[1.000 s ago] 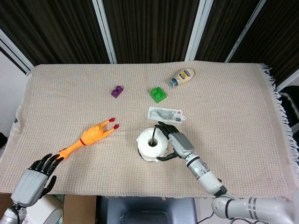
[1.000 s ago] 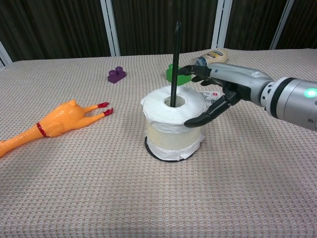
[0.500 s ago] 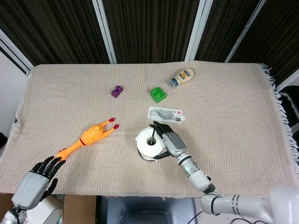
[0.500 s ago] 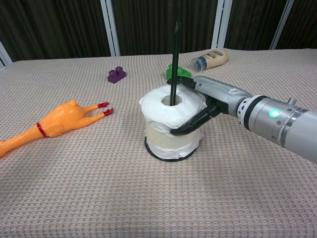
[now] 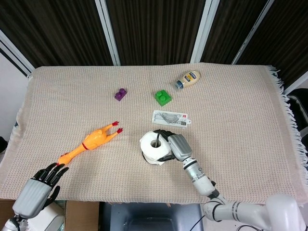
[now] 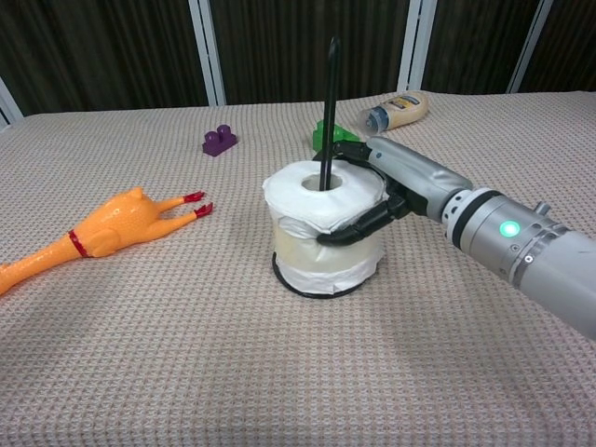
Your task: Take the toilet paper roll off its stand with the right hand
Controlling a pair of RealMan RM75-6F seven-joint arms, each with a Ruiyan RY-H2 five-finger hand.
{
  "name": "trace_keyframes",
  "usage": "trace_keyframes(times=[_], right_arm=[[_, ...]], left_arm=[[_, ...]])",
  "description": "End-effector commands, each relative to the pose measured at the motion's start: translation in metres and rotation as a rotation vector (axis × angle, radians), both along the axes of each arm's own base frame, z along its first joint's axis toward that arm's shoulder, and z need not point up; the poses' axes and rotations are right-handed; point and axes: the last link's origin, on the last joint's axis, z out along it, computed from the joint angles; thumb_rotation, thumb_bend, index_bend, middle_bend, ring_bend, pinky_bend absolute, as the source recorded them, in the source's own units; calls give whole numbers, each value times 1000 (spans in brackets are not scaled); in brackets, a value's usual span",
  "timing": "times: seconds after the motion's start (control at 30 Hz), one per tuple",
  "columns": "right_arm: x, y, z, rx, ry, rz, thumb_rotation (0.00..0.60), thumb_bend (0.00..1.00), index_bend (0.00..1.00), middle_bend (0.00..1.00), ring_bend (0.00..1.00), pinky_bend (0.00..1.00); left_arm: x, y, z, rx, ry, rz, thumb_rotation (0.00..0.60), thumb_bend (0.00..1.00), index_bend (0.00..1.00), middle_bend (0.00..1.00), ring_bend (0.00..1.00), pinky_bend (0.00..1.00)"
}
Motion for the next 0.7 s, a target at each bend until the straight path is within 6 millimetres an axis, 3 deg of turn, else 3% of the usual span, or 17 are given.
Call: trace_keyframes(times=[0.03, 0.2, 0.37, 0.53, 0.7], right_arm=[[1, 2, 4, -6, -28, 13, 600, 116, 675, 524, 462, 651], [13, 6, 29, -41, -91, 65, 600, 116, 676, 524, 462, 654], [32, 14, 65, -54, -156, 83, 600, 117, 675, 524, 462, 655], [52, 22, 115, -83, -202, 95, 600, 117, 673, 524, 462, 656], [60, 24, 160, -170, -210, 101, 600, 117, 673, 524, 462, 656]], left_arm=[[0, -1, -1, -2, 2, 0, 600, 552, 173, 167, 158, 363], [0, 1, -1, -2, 5, 0, 600, 552, 173, 167, 158, 363], [0, 3, -2, -9, 13, 1, 600, 552, 173, 167, 158, 363], [0, 4, -2, -5, 14, 6, 600, 552, 173, 167, 159, 364], [0, 4, -3, -11, 18, 6, 600, 552, 173, 168, 159, 364]])
